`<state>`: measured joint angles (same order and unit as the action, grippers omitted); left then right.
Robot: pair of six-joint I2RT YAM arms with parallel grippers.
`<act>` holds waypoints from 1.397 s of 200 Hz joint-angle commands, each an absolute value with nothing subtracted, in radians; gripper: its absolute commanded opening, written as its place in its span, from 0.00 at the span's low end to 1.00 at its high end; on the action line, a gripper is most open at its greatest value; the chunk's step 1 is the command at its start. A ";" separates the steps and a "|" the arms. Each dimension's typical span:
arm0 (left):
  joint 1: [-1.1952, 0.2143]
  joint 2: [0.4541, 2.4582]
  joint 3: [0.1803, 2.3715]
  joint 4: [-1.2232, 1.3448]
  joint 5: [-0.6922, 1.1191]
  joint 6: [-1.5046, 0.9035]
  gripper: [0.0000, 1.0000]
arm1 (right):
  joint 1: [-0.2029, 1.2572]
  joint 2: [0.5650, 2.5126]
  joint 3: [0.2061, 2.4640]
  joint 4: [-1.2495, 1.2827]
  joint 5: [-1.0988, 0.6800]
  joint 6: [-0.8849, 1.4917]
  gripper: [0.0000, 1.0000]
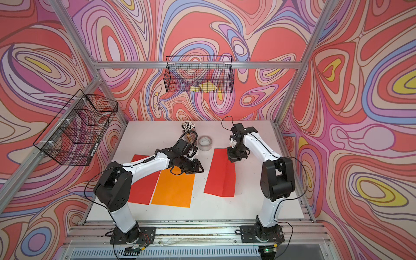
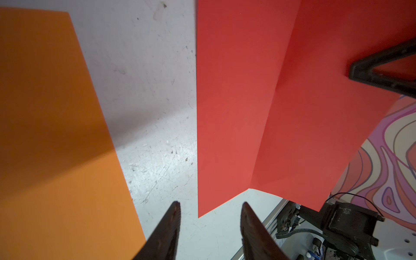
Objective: Fold the rectangular paper in half along the long edge
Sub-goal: Adjust the paper at the center of the board.
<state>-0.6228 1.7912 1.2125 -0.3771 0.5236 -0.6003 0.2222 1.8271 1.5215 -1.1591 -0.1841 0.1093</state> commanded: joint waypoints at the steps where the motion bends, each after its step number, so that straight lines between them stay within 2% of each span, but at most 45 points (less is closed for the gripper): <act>1: -0.621 1.823 1.195 -0.273 0.559 -0.632 0.49 | 0.225 1.830 1.492 -1.149 -0.141 0.112 0.00; 53: -0.685 1.929 1.273 -0.256 0.491 -0.625 0.31 | 0.241 1.867 1.510 -1.134 -0.108 0.142 0.00; 63: -0.703 1.960 1.301 -0.300 0.472 -0.621 0.24 | 0.242 1.866 1.510 -1.127 -0.117 0.145 0.00; 80: -0.720 2.009 1.341 -0.324 0.464 -0.615 0.07 | 0.244 1.860 1.505 -1.116 -0.133 0.154 0.00; 88: -0.724 2.023 1.348 -0.327 0.464 -0.615 0.03 | 0.245 1.855 1.501 -1.111 -0.146 0.154 0.00; 187: -0.732 2.033 1.274 -0.297 0.457 -0.623 0.00 | 0.246 1.820 1.457 -0.978 -0.318 0.243 0.00; 245: -0.733 2.015 1.236 -0.287 0.454 -0.627 0.00 | 0.245 1.829 1.474 -1.006 -0.261 0.254 0.00; 279: -0.741 1.951 1.227 -0.245 0.514 -0.667 0.00 | 0.246 1.855 1.511 -1.040 -0.218 0.236 0.00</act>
